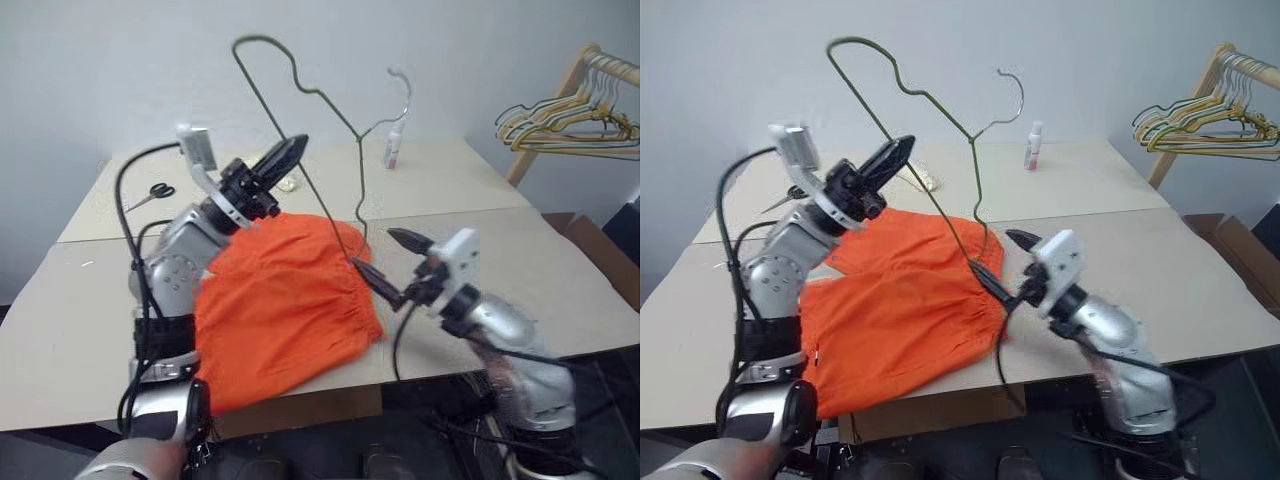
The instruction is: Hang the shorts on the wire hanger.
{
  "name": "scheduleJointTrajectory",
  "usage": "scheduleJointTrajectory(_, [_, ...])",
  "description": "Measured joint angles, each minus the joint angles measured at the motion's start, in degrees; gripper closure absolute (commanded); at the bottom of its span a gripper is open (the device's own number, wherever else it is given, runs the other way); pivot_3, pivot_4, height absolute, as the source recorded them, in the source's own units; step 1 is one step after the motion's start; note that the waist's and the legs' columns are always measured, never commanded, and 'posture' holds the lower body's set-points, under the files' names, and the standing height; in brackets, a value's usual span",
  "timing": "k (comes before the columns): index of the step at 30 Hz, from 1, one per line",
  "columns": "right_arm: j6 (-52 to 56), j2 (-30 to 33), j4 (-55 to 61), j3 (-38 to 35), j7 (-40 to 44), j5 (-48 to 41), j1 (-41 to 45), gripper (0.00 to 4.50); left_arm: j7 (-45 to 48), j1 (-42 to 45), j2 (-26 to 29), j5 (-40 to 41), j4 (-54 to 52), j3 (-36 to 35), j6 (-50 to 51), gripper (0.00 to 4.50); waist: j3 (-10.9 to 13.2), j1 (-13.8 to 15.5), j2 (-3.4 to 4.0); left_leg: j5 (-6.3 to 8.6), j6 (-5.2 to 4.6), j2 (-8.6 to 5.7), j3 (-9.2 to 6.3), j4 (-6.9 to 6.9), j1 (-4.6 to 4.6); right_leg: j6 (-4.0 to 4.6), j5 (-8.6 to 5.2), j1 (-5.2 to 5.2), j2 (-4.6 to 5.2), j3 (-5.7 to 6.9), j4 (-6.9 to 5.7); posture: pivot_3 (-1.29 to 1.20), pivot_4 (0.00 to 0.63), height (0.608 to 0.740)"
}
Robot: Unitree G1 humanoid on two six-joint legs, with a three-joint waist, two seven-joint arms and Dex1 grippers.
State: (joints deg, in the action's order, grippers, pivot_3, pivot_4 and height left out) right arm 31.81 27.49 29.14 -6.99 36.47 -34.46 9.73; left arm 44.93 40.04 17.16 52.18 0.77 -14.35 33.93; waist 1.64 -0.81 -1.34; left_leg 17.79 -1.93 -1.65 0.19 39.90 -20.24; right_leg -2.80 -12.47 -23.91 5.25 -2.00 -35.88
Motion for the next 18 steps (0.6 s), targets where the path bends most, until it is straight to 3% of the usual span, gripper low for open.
scheduleJointTrajectory(4, [14.9, 9.92, -4.15, -6.62, 8.16, -20.71, 3.14, 0.03, 8.91, 0.07, 3.16, 4.61, 1.5, -2.63, 0.69, 4.5, 0.01, -0.35, -0.01, 0.04, -0.09, 0.13, 0.05, 0.05, 0.04, 0.01, 0.0, 0.08, -0.09, 0.0, 0.02, -0.02, 0.0, 0.74])
scheduleJointTrajectory(7, [22.43, 14.63, -10.13, -6.46, 14.58, -27.72, 7.23, 0.03, 16.75, 0.1, 4.96, 10.24, 1.23, -4.56, 2.52, 4.5, 0.01, -0.7, -0.01, 0.06, -0.12, 0.22, 0.08, 0.06, 0.12, 0.01, 0.0, 0.2, -0.13, 0.02, 0.05, -0.02, 0.0, 0.74])
scheduleJointTrajectory(13, [26.07, 16.03, -17.95, 3.03, 22.94, -25.15, 14.37, 0.03, 23.24, 0.14, 5.63, 14.57, 1.56, -5.96, 3.99, 4.5, 0.01, -0.65, -0.01, 0.11, -0.2, 0.29, 0.06, 0.21, 0.35, -0.03, 0.0, 0.58, -0.11, 0.09, 0.12, -0.02, 0.0, 0.74])
scheduleJointTrajectory(18, [25.61, 14.39, -19.48, 6.5, 24.78, -22.07, 19.16, 0.03, 23.5, 0.14, 5.38, 14.59, 1.66, -5.53, 3.99, 4.5, 0.01, -0.2, -0.02, 0.13, -0.22, 0.31, 0.03, 0.3, 0.32, -0.08, 0.03, 0.58, -0.05, 0.09, 0.14, -0.03, 0.0, 0.74])
